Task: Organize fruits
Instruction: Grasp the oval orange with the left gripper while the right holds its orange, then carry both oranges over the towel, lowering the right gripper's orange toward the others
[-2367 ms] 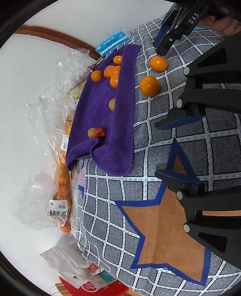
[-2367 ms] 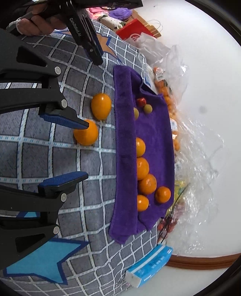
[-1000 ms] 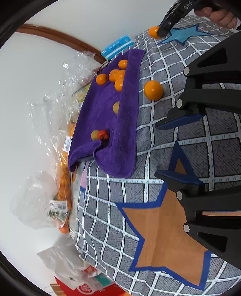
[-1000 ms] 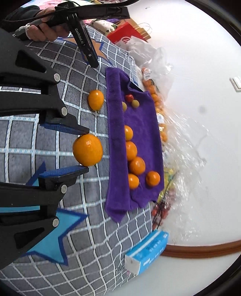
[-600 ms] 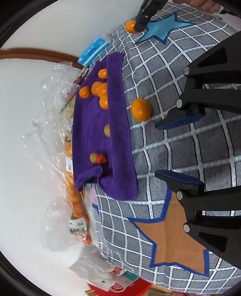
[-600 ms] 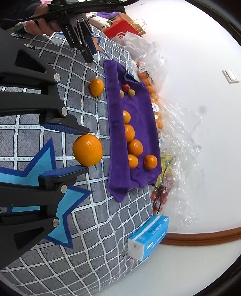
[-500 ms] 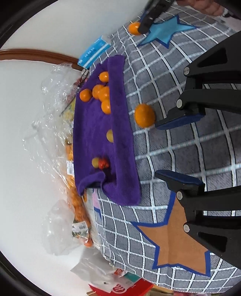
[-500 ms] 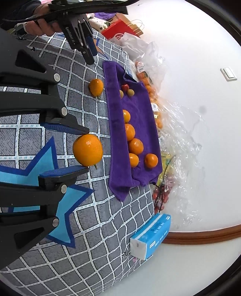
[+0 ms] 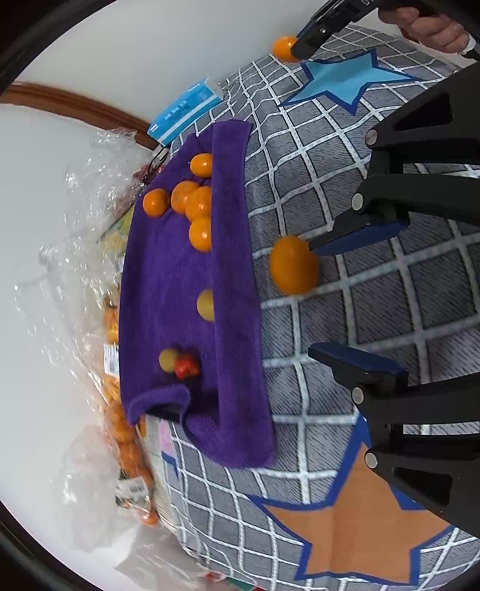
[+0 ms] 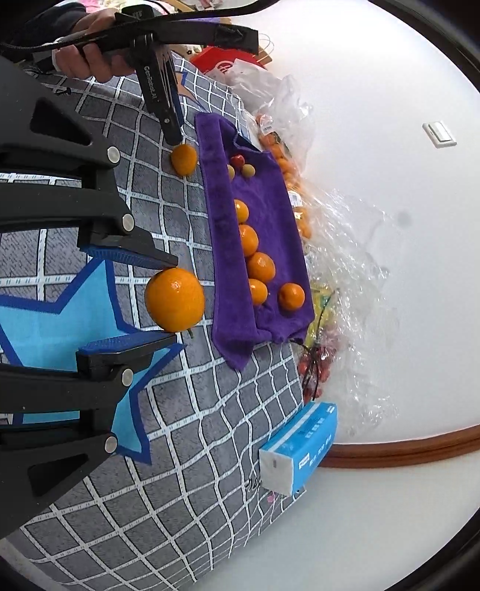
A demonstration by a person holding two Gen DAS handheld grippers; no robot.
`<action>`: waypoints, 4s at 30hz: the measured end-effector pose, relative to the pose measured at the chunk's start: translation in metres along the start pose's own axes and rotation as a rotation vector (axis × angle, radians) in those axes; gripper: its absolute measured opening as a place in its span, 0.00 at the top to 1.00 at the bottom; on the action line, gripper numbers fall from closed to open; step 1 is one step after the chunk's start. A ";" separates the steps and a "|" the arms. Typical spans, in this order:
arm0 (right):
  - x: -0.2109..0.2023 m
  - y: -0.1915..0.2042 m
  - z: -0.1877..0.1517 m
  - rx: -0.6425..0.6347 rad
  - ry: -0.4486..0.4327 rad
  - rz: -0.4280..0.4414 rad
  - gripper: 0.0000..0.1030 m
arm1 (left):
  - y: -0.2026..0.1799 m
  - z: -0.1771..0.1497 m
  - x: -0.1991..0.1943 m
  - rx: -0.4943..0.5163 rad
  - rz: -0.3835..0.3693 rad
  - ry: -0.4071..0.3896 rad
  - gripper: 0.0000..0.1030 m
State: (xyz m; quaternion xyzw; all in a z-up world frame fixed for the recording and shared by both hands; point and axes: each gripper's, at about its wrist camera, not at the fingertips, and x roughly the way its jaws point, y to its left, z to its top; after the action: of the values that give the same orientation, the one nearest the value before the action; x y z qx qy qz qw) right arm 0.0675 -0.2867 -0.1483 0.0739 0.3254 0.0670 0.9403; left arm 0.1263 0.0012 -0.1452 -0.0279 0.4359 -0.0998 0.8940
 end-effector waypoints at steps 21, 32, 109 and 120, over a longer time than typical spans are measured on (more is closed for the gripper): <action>0.015 -0.007 0.004 0.013 0.030 -0.009 0.67 | -0.025 0.013 0.032 0.100 -0.053 -0.005 0.70; 0.021 0.017 0.013 -0.017 0.036 -0.001 0.67 | -0.003 0.016 0.018 -0.006 -0.187 -0.084 0.70; 0.011 0.080 0.074 -0.112 -0.098 0.070 0.67 | 0.053 0.047 -0.065 -0.210 -0.004 -0.181 0.70; 0.022 0.085 0.081 -0.111 -0.099 0.081 0.67 | 0.057 0.058 -0.060 -0.227 -0.010 -0.185 0.69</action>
State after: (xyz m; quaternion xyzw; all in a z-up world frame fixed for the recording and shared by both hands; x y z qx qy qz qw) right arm 0.1286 -0.2071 -0.0827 0.0381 0.2710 0.1193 0.9544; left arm 0.1443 0.0672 -0.0705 -0.1402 0.3600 -0.0514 0.9209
